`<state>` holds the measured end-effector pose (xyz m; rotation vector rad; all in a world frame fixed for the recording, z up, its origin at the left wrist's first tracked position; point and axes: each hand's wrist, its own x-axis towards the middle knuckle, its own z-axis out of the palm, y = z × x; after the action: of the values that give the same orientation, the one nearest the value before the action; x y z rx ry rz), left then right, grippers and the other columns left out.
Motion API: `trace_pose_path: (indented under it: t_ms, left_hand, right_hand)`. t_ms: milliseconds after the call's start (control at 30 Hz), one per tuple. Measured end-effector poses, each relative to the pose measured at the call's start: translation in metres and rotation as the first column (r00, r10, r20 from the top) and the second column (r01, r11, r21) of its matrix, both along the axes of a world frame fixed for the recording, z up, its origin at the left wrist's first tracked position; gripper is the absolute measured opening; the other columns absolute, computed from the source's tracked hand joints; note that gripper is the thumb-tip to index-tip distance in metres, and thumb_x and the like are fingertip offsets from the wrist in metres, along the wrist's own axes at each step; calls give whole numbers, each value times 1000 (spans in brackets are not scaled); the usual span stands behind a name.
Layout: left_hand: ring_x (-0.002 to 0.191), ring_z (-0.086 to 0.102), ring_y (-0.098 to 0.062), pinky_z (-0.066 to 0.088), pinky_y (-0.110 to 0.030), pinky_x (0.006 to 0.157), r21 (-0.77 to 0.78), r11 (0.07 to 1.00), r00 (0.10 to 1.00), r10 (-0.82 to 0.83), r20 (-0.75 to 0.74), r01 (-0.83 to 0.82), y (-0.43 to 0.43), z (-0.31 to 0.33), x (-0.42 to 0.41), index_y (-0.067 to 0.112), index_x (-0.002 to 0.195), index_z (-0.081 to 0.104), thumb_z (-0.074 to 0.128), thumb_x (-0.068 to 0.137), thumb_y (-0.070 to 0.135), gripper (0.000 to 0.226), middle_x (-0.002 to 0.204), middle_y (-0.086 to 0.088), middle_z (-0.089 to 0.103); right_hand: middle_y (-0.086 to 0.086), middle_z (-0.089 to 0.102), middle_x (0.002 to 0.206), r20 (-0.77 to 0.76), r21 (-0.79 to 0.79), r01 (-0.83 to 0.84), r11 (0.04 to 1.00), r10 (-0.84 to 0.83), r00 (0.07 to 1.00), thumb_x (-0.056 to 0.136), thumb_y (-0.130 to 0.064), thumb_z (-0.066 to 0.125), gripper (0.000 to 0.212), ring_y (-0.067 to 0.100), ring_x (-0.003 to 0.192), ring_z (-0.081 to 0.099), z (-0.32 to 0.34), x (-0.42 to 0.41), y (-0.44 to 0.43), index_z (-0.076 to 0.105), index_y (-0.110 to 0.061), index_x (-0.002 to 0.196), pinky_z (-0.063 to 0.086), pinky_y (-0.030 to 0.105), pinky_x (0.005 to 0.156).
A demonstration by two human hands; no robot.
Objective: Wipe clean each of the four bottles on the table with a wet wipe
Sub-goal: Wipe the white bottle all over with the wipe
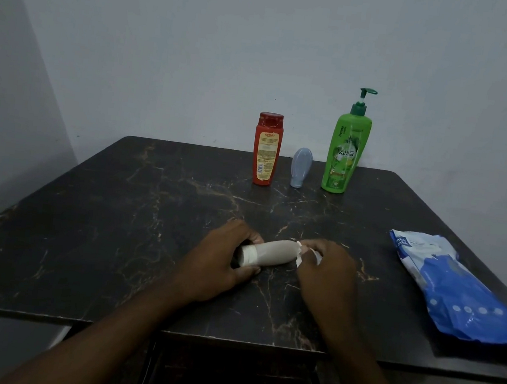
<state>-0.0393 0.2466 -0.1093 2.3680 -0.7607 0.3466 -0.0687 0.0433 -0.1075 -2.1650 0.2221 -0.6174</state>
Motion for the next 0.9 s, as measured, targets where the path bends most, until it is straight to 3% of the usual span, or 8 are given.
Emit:
trace_pose_path:
  t_ms: [100,167,300,400,500,633,733,900]
  left_hand:
    - [100,55,-1,50,-24,82,24,1000,1000,-8,9,8,-1,1,0,32,114,59,82,81,33,40,113,17,57]
    - [100,54,0,49,-22,82,31,999,1000,-17,18,16,-2,2,0,31,113,58,81,82,32,39,112,17,56]
    - [97,52,0,45,-18,80,47,999,999,-10,37,8,-3,3,-1,31,111,56,80,82,30,38,109,17,54]
    - [96,51,-1,45,-19,81,46,999,1000,-6,28,5,-4,2,-2,27,109,56,80,82,28,36,108,15,54]
    - [98,51,-1,45,-19,82,39,999,1000,-14,20,13,-4,3,-3,28,109,55,81,82,27,37,108,15,53]
    - [99,50,1,43,-16,83,43,999,1000,-16,21,15,-3,2,-3,30,112,55,80,82,26,39,110,16,53]
    - [101,51,0,45,-19,84,41,999,999,-21,27,19,-3,3,-4,31,112,56,80,82,26,39,112,16,54]
    - [102,52,0,47,-21,84,34,999,999,-24,28,23,-3,2,-3,34,114,56,80,82,26,40,112,18,54]
  right_hand:
    - [-2,62,102,42,-21,-39,999,39,998,95,-13,56,18,10,92,58,2,-1,3,70,-16,105,42,16,74]
    - [-2,57,103,123,-158,-102,982,122,985,95,-10,55,18,7,89,54,6,-4,8,69,-15,105,39,9,73]
    - [-1,51,108,93,-495,-200,845,281,955,82,-7,67,29,6,92,46,4,-5,23,66,-16,109,42,20,76]
    - [-1,48,101,93,-605,-286,744,422,902,78,-7,65,26,5,85,36,4,-8,26,64,-14,103,36,20,68]
    - [2,50,103,91,-667,-308,678,484,870,78,-6,65,31,13,87,46,4,-11,25,64,-10,108,41,23,70]
    - [1,53,100,126,-615,-222,757,372,920,73,-9,67,33,15,86,50,5,-12,21,67,-15,105,45,24,67]
    - [-2,55,103,101,-551,-138,823,229,968,70,-9,73,39,13,92,53,5,-9,14,68,-18,108,43,23,74]
    - [0,57,105,58,-462,-78,883,118,991,82,-7,63,31,13,90,55,4,-3,4,69,-18,110,46,23,75]
